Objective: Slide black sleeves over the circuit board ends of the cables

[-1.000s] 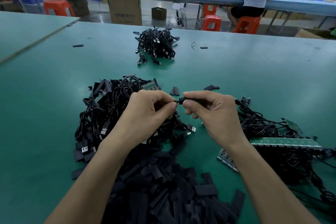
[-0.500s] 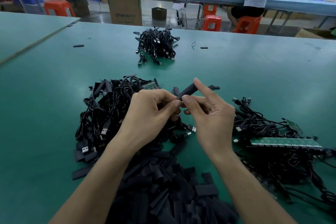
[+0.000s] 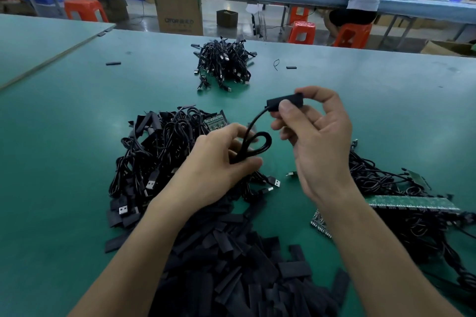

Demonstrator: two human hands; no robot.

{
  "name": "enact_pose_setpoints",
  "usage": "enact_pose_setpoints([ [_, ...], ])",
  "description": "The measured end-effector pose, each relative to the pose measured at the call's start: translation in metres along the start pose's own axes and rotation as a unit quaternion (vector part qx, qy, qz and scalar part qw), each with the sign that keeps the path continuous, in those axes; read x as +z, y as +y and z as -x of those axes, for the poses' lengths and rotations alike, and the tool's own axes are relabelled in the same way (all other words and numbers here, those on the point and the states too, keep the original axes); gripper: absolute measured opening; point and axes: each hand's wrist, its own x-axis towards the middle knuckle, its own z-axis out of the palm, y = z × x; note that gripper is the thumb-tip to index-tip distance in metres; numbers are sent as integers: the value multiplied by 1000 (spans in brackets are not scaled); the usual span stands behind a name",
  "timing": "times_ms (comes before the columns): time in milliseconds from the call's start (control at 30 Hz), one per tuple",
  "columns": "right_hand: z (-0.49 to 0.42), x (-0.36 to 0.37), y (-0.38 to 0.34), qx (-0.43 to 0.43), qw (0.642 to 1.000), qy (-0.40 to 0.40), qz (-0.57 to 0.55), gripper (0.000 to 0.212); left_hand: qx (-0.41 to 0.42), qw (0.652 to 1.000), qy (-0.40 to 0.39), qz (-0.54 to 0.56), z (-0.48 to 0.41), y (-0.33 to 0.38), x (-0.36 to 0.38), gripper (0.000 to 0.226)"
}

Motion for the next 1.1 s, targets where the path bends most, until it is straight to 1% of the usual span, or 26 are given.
enact_pose_setpoints([
  [67, -4, 1, -2, -3, 1000, 27, 7, 21, 7, 1000, 17, 11, 1, 1, -3, 8],
  [100, -5, 0, -1, 2, 999, 46, 15, 21, 11, 999, 39, 28, 1, 3, -5, 10],
  [167, -7, -2, 4, 26, 996, 65, 50, 23, 20, 992, 117, 33, -1, 6, -13, 13],
  [233, -6, -3, 14, 65, 987, 35, 142, 31, 18, 978, 210, -13, -3, 4, -22, 9],
  [267, -5, -3, 20, 86, 976, 1, 200, 35, 7, 970, 239, -43, -4, 1, -27, 6],
  [300, -4, -2, 27, 104, 962, -37, 249, 36, -9, 965, 251, -70, -5, -2, -30, 7],
  [333, -2, 1, 33, 120, 947, -76, 287, 38, -32, 964, 247, -94, -6, -6, -32, 17],
  [367, -1, 4, 38, 132, 934, -112, 313, 42, -56, 964, 233, -119, -7, -9, -33, 32],
  [433, 1, 11, 48, 153, 910, -171, 346, 55, -96, 960, 211, -158, -8, -12, -34, 59],
  [467, 1, 14, 52, 163, 897, -196, 362, 61, -105, 958, 207, -171, -8, -11, -34, 66],
  [533, 1, 21, 58, 174, 878, -221, 386, 68, -113, 956, 199, -184, -8, -11, -32, 71],
  [567, 1, 24, 60, 171, 877, -219, 391, 69, -117, 955, 193, -192, -7, -11, -32, 71],
  [667, 0, 29, 62, 131, 891, -186, 392, 68, -108, 952, 187, -216, -5, -9, -30, 67],
  [767, -2, 29, 58, 115, 915, -176, 344, 54, -89, 947, 212, -226, -4, -4, -26, 68],
  [833, -4, 26, 51, 110, 936, -175, 284, 36, -35, 935, 265, -231, -2, 0, -25, 58],
  [867, -5, 24, 48, 110, 946, -170, 254, 30, -2, 932, 287, -222, -2, 2, -25, 49],
  [900, -5, 22, 45, 113, 954, -166, 222, 27, 27, 935, 293, -196, -1, 4, -25, 38],
  [933, -5, 19, 42, 113, 960, -164, 198, 25, 46, 946, 282, -154, -1, 6, -25, 27],
  [1000, -2, 14, 37, 102, 965, -162, 181, 26, 62, 967, 236, -67, -1, 8, -21, 9],
  [1033, -1, 12, 35, 94, 965, -165, 182, 25, 69, 973, 215, -44, -1, 9, -20, 5],
  [1100, 2, 7, 31, 82, 963, -177, 186, 23, 79, 977, 193, -40, -1, 9, -17, 12],
])
